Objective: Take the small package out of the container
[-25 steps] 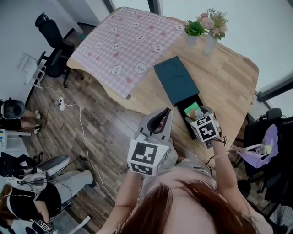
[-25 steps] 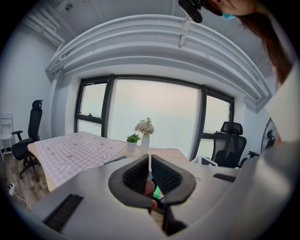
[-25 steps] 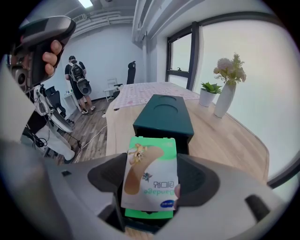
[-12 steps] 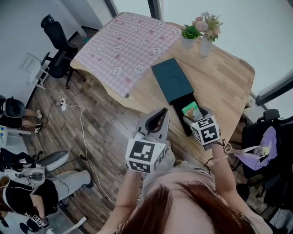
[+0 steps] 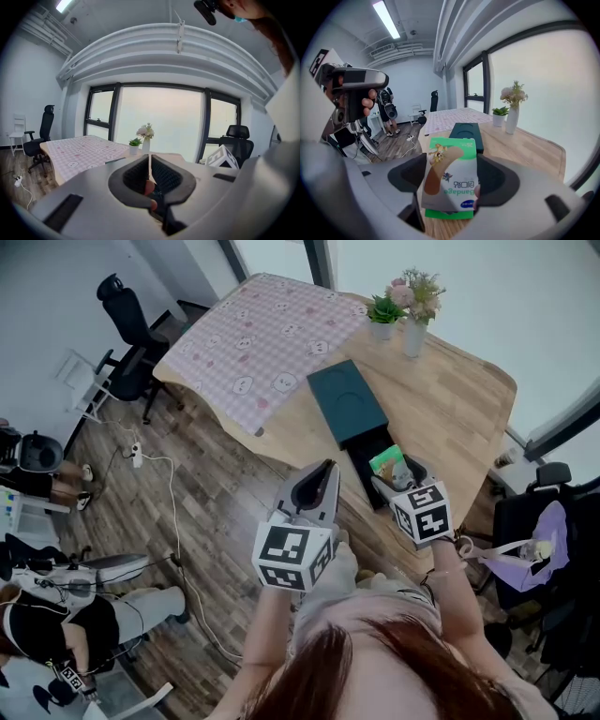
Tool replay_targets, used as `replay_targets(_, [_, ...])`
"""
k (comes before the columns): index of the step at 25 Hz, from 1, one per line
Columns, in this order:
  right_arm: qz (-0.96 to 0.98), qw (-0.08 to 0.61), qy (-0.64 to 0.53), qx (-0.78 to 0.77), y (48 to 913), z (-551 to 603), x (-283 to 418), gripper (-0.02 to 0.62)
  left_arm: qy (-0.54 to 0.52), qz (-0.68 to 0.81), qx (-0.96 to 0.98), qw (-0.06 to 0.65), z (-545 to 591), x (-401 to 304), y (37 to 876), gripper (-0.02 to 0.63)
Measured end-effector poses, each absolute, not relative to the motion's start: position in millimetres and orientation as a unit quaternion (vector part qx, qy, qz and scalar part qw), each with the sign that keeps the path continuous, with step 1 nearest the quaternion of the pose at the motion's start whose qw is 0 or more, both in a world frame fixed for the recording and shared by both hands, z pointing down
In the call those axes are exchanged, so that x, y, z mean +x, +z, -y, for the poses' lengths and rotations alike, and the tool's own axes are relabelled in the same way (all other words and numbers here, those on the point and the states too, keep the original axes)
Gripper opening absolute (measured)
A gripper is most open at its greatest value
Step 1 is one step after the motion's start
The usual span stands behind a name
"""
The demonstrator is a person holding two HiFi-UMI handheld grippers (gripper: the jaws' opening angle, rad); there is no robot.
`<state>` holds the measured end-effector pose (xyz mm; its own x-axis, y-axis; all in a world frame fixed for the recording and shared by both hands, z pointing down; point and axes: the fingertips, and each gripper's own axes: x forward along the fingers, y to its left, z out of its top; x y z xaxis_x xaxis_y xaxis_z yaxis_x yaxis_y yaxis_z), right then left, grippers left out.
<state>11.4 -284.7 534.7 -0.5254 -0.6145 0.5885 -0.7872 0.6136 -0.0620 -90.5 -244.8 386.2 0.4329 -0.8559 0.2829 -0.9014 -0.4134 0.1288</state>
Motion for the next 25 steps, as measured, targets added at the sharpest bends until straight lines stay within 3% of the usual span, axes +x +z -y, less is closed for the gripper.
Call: replay_targets(25, [0.882,0.164,0.096,0.43,463,221,49,0.333,0.078,0.553,0.823,0.101,171,-54,370,0.02])
